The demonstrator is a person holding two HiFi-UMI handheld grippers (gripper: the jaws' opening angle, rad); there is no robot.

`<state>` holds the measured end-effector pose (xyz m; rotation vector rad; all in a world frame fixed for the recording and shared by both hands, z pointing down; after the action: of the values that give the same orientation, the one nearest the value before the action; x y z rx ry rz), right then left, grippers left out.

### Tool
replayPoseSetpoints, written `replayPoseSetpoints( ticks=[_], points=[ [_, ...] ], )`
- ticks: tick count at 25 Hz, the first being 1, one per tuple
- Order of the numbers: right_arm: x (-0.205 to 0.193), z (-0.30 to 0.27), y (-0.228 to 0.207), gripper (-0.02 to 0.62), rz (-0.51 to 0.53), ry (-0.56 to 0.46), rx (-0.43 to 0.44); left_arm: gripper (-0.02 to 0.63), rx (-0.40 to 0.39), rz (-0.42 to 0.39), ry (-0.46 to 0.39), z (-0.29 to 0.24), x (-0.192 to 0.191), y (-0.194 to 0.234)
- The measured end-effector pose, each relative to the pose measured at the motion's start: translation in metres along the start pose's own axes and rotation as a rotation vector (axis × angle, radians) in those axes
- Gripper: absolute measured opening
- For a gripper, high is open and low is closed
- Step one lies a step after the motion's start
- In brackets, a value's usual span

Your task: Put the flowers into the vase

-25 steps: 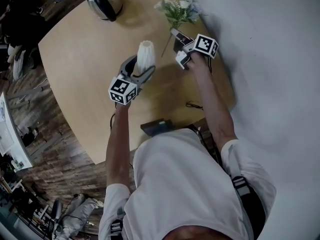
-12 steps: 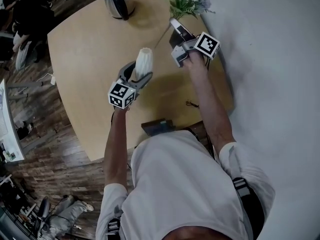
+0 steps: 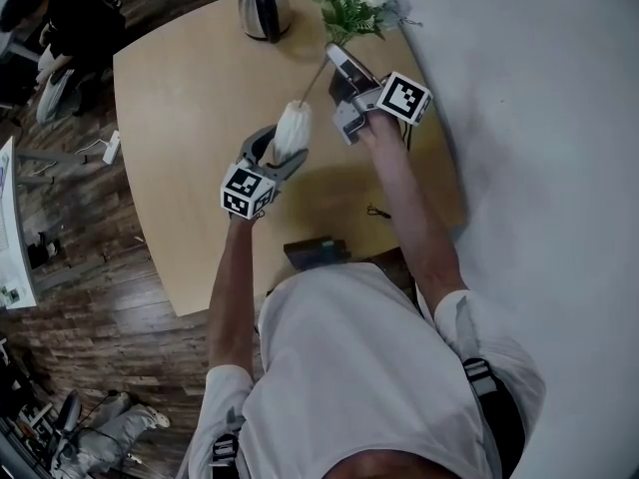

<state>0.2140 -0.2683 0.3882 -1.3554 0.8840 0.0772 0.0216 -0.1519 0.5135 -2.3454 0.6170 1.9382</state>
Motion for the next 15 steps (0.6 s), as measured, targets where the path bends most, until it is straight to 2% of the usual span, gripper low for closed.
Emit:
replayPoseSetpoints(
  ticks=[4, 8, 11, 15],
  points=[
    [-0.025, -0.006, 0.014, 0.063, 0.016, 0.042, -0.014, 0.345, 0.016, -0.003, -0.021, 0.015, -0.002, 0.004],
    [-0.052, -0.014, 0.042, 0.063, 0.096, 0.061, 0.057, 0.345, 0.031, -0.006, -0.045, 0.038, -0.006, 0.005],
    [-0.065, -0.014, 0.051, 0.063, 0.12, 0.093, 0.026, 0.345, 0.042, -0.006, -0.065, 0.046, -0.004, 0.006],
    [-0.083, -0.013, 0.064, 0.063, 0.166, 0.127, 0.056, 0.345, 0.056, -0.009, -0.084, 0.054, -0.007, 0.002]
  ],
)
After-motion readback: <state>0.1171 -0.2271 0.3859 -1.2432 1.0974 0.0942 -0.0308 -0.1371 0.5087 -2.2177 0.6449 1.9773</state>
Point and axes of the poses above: the fingertips, and each gripper's own axes: z backward along the fingers, y to its left, x out of its top, the point moved 7 cm from there along z, backward along the fingers, and after that the axes turned 14 degrees about -x, right-handed, at the moved point
